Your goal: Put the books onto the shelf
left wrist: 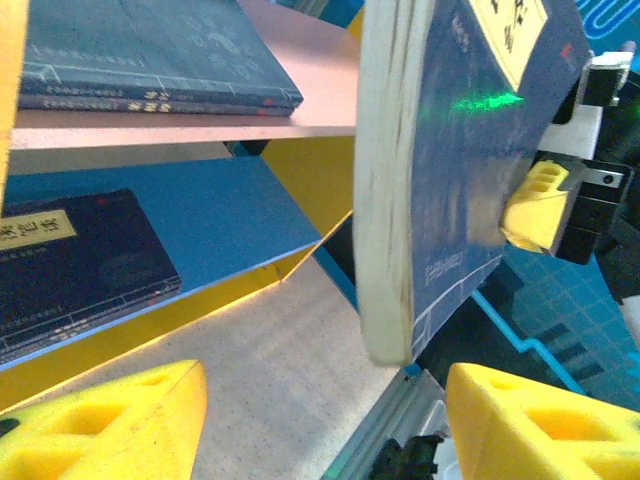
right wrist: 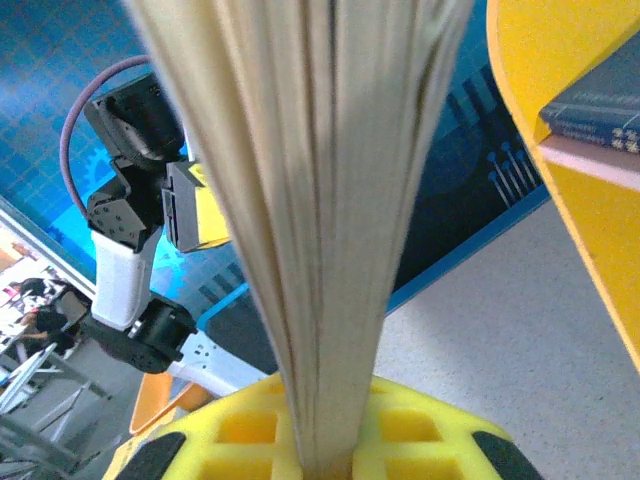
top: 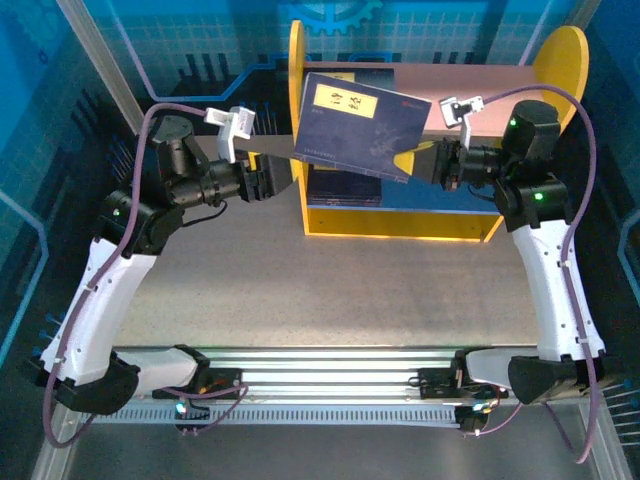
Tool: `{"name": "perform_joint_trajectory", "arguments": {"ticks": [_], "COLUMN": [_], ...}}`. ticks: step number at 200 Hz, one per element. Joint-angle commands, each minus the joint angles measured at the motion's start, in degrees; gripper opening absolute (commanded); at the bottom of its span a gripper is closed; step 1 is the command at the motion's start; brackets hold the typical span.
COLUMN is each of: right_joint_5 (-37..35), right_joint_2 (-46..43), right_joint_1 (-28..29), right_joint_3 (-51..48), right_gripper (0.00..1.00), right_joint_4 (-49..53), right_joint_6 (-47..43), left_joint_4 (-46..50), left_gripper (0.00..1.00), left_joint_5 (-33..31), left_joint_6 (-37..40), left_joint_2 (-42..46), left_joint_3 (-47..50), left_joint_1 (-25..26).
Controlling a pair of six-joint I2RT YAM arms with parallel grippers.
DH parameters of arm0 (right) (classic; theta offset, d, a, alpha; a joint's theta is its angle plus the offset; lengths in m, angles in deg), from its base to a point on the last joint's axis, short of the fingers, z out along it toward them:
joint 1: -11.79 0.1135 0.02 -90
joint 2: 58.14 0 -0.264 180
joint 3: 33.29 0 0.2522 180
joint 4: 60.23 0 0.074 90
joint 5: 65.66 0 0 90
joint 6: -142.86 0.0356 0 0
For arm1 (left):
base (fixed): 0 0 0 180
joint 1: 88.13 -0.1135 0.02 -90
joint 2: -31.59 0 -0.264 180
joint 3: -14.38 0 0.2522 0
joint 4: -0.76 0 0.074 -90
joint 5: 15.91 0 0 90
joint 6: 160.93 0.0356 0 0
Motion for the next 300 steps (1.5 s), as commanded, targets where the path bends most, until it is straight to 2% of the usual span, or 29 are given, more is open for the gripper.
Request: {"name": "perform_joint_trajectory", "arguments": {"ticks": [1, 67, 112, 138, 159, 177, 195, 213, 251, 300], "right_joint_5": [3.0, 1.6, 2.8, 2.3, 1.2, -1.1, -4.0, -7.0, -10.8, -10.8], "right_joint_2": [0.7, 3.2, 3.7, 4.4, 4.6, 4.2, 3.1, 1.9, -0.5, -0.1], "right_joint_1": [1.3, 6.4, 8.3, 8.6, 8.7, 9.2, 10.6, 11.6, 11.6, 11.7], "right_joint_3": [0.7, 3.1, 3.5, 3.8, 3.6, 2.8, 1.3, -0.4, -4.6, -4.7], "right_gripper": [0.13, 0.13, 0.13, 0.15, 0.22, 0.29, 0.42, 0.46, 0.44, 0.4], "right_joint_4": [2.8, 12.8, 13.0, 13.5, 12.8, 10.5, 7.6, 6.7, 5.3, 1.8], "right_joint_6": [-4.0, -11.9, -12.4, -12.2, -11.0, -7.9, -4.0, -2.3, -0.2, 2.7], "left_joint_4": [-3.0, -8.1, -10.1, -11.1, -12.5, -14.7, -18.2, -21.2, -22.0, -22.9], "left_gripper": [0.65, 0.62, 0.51, 0.34, 0.19, 0.0, 0.0, 0.0, 0.0, 0.0], "left_joint_5": [4.6, 8.1, 9.6, 9.9, 9.8, 10.5, 10.4, 9.6, 10.0, 11.3], "left_joint_6": [1.5, 0.6, 0.0, -0.3, -0.5, -1.3, -1.8, -2.8, -4.3, -5.2], "left_joint_2": [1.6, 3.0, 2.6, 2.7, 3.0, 3.6, 5.6, 7.8, 8.7, 8.3], "left_joint_3": [0.6, 2.8, 4.0, 4.5, 5.2, 6.3, 8.9, 11.2, 11.2, 11.5], "left_joint_1": [-0.3, -0.5, -0.6, -0.9, -1.1, -1.2, -1.3, -2.2, -4.8, -5.2]}}
